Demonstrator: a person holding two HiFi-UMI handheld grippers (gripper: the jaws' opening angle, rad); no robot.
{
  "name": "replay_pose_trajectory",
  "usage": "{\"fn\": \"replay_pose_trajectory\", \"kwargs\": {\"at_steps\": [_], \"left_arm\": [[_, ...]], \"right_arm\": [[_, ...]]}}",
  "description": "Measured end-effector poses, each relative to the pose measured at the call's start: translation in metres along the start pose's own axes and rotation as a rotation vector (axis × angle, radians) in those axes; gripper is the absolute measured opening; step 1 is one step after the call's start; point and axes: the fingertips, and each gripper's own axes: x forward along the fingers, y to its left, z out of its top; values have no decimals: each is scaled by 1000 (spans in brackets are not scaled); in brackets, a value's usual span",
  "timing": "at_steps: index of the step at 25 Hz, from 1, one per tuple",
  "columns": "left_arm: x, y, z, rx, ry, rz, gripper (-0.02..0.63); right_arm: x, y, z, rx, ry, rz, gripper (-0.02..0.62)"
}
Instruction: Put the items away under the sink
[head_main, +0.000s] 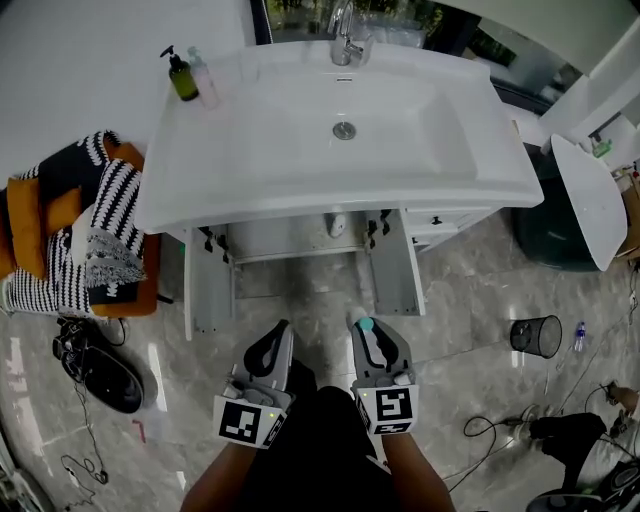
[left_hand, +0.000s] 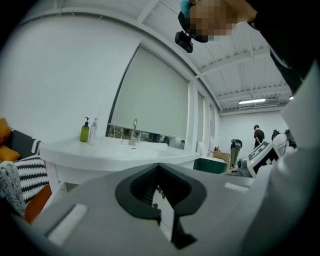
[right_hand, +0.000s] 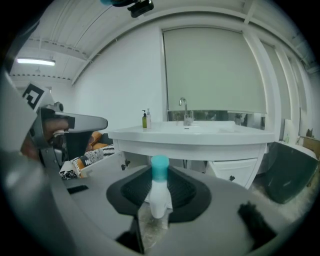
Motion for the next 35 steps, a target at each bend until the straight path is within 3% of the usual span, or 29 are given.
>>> {"fn": "replay_pose_trajectory", "kwargs": {"at_steps": [9, 23, 35], "left_arm": [[14, 32, -88, -22, 3, 11, 8], [22, 80, -190, -8, -29, 55, 6], [26, 107, -245, -4, -74, 57, 6]], "right_arm": [[49, 6, -73, -4, -6, 10, 107], [114, 7, -171, -2, -32, 6, 107], [146, 10, -230, -22, -67, 14, 107]]}}
